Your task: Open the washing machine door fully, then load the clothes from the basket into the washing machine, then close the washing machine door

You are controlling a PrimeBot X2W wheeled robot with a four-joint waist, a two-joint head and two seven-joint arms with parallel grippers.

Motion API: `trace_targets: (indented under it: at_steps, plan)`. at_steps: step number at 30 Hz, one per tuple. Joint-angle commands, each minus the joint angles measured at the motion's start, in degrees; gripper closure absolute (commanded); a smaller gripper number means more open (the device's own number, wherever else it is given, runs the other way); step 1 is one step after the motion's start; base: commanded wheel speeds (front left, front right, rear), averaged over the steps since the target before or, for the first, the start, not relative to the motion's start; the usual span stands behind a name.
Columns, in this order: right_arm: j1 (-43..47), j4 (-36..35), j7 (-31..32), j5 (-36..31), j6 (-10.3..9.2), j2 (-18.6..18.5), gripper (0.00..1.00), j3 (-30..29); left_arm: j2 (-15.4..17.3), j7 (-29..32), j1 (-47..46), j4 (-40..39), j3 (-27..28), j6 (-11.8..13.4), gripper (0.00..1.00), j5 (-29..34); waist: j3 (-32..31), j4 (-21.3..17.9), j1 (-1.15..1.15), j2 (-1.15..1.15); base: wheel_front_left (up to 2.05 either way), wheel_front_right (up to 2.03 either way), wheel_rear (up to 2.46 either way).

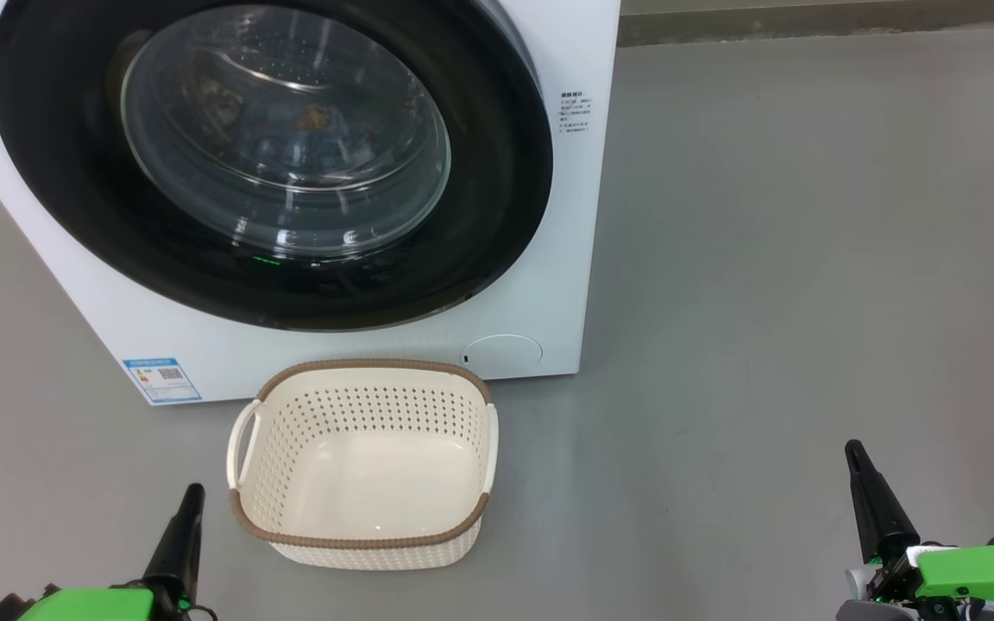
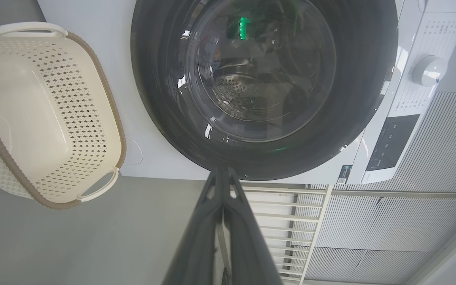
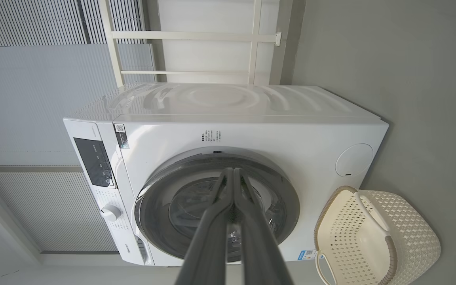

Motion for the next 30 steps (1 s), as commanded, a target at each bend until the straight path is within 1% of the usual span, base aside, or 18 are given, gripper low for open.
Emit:
trace_targets:
  at_steps: [1, 30]
  plan:
    - [-2.3, -1.4, 0.3, -0.1, 0.1, -0.2, 1.0, 1.0, 0.9, 0.5, -2.4, -1.1, 1.9, -0.2, 1.0, -0.3, 0.0, 0.0, 0.0, 0.0, 0.0, 0.0, 0.0]
    - [-2.3, -1.4, 0.6, -0.4, 0.1, 0.0, 1.0, 0.7, 0.8, 0.6, -2.4, -1.1, 2.1, -0.2, 1.0, -0.2, 0.0, 0.0, 0.0, 0.0, 0.0, 0.0, 0.0]
